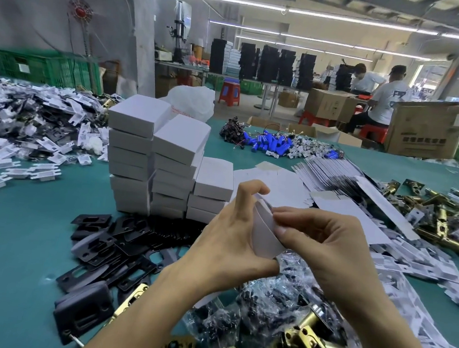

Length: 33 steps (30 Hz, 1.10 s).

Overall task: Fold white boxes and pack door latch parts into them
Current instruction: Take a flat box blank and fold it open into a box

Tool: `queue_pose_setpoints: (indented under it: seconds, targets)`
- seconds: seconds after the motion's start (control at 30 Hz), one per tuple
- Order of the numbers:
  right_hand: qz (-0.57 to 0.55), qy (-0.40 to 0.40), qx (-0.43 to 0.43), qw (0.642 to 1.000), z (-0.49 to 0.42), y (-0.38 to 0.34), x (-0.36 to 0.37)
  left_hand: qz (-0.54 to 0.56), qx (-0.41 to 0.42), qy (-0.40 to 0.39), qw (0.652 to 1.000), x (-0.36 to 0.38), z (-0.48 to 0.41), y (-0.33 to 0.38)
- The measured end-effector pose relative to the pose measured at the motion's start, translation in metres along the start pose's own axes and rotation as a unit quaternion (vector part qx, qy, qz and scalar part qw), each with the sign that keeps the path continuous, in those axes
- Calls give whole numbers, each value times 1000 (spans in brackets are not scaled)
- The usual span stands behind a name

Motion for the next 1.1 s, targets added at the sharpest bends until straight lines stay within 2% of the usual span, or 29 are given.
queue_pose_setpoints:
  seconds: [0.17, 0.33, 0.43, 0.53, 0.9, 1.0, 1.1]
  targets:
    - [-22, -58, -11, 998, -3, 5, -7, 39, -16, 4, 999, -2, -1, 4]
    - [-116, -129, -37, 984, -1, 1, -7, 98, -25, 33, 994, -9, -3, 7]
    - [-138, -76, -61, 986, -1, 0, -6, 136, -28, 23, 990, -11, -3, 6]
    - [-120, -24, -86, 989, -1, 0, -4, 127, -30, 22, 991, -11, -3, 5]
    - [-27, -14, -97, 995, 1, -2, 4, 45, -20, 82, 995, -11, -4, 5]
    - [-28, -21, -92, 995, 2, 0, 5, 28, -20, 117, 993, -12, -2, 7]
    - [-48, -5, -91, 995, 0, 2, 7, 10, -16, 112, 994, -10, -2, 7]
Point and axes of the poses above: each hand's wrist, its own z-axis away from the middle knuckle, its own x-axis out of the palm, y = z × x, the point moved 1 cm from there along -z, towards the middle knuckle, and after that the axes turned 1 degree about z, right-handed, at the moved point
